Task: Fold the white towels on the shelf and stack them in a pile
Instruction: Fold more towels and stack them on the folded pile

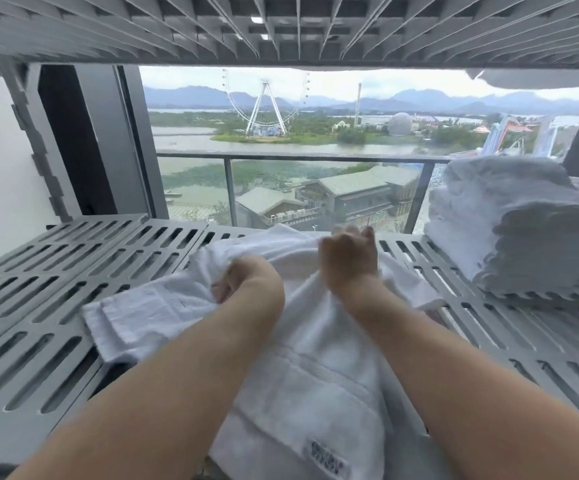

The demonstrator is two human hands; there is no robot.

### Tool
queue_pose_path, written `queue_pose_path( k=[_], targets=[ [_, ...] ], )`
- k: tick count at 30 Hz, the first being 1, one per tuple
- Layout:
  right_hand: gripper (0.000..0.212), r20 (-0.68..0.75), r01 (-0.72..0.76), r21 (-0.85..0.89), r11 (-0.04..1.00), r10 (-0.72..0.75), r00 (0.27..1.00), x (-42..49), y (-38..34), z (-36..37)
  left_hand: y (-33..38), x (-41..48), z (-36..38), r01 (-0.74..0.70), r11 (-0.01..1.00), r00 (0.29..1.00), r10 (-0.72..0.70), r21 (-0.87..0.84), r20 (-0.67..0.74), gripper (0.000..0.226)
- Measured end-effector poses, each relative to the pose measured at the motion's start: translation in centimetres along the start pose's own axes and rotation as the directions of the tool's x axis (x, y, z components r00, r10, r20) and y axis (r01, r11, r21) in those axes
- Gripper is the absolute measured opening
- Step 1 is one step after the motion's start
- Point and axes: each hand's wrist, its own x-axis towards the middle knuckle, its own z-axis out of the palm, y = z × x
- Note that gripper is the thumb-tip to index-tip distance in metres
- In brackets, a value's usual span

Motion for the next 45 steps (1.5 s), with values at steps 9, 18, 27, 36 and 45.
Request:
queue_pose_path(
  k=[9, 18, 27, 36, 45],
  targets=[
    [0.045, -0.110, 0.056, 0.316, 0.947, -0.022, 0.994, 0.1, 1.4, 3.9, -3.4, 0.4, -3.6, 0.017, 1.000, 0.949, -0.024, -0.026, -0.315, 0.019],
    [0.028, -0.072, -0.233, 0.602, 0.763, 0.343, 0.937, 1.4, 6.5, 5.3, -0.2, 4.3, 1.2, -0.533, 0.712, 0.835, 0.354, -0.457, -0.422, 0.070],
    [0.018, 0.413, -0.483, 0.396, 0.781, 0.318, 0.853, 2.3, 9.4, 7.0, 1.2, 4.2, 2.6, -0.454, 0.788, 0.888, 0.360, -0.416, -0.288, 0.074],
    [0.015, -0.113, -0.225, 0.619, 0.753, 0.369, 0.922, 4.2, 10.9, 7.9, 1.1, -0.6, -1.1, -0.193, 0.900, 0.963, 0.251, -0.392, 0.101, 0.089],
    [0.028, 0.216, -0.354, 0.868, 0.349, 0.377, 0.901, 6.5, 11.3, 10.0, -2.0, 2.7, -3.9, -0.048, 0.927, 0.882, -0.135, -0.371, -0.452, 0.030]
  ],
)
